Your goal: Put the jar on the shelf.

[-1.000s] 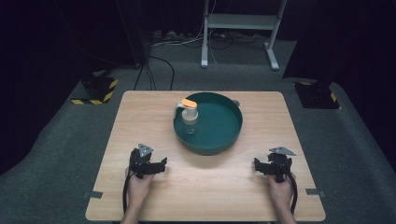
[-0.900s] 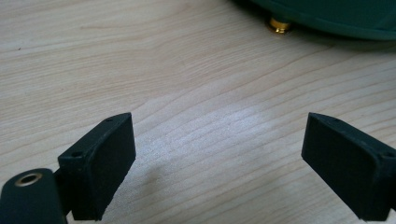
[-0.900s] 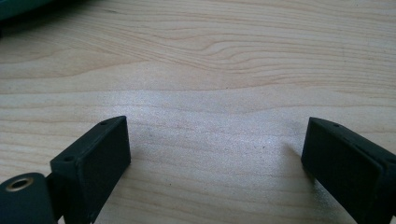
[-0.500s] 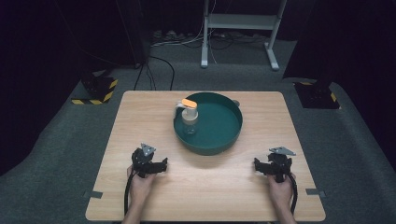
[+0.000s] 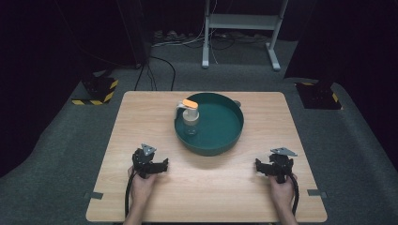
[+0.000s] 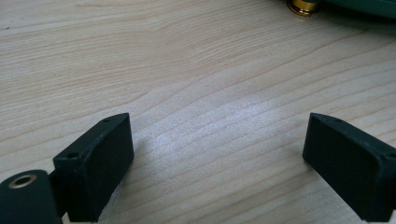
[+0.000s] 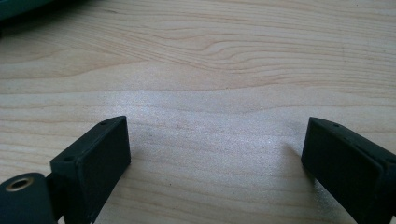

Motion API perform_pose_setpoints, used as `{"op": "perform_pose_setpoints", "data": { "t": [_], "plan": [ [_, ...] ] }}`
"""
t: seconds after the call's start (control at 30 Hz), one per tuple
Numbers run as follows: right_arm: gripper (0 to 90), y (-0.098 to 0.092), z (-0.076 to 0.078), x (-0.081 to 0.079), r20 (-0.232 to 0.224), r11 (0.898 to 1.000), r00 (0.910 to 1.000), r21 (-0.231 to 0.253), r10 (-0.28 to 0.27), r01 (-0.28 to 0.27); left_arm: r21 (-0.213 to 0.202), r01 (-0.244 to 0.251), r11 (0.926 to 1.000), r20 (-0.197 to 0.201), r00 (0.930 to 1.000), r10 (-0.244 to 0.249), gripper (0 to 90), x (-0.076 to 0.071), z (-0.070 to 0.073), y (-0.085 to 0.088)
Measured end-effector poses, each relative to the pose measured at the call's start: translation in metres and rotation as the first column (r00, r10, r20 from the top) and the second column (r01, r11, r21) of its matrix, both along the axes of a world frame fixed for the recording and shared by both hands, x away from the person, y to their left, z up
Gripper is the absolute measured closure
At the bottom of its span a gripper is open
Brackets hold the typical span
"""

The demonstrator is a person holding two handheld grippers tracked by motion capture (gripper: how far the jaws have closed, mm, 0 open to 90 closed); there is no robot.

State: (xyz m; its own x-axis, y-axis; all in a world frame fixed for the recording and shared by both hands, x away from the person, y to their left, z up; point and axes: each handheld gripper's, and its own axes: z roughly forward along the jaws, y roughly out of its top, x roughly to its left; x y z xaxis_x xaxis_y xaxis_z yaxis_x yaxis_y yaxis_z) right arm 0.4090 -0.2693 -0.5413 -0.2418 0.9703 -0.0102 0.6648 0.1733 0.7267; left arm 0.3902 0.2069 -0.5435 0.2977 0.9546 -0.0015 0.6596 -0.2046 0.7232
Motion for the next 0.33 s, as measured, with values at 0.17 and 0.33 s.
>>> {"op": "perform_pose_setpoints", "data": {
  "t": [0.17, 0.33],
  "plan": [
    [7.6, 0.0, 0.0, 0.0, 0.001, 1.0, 1.0, 0.0, 0.0, 0.0, 0.0, -0.001, 1.0, -0.001, 1.0, 0.001, 9.0, 0.0, 0.0, 0.0],
    [7.6, 0.0001, 0.0, 0.0, 0.0, 1.0, 1.0, 0.0, -0.001, 0.001, 0.0, -0.001, 1.0, -0.001, 1.0, 0.001, 8.9, 0.0, 0.0, 0.0]
  ]
}}
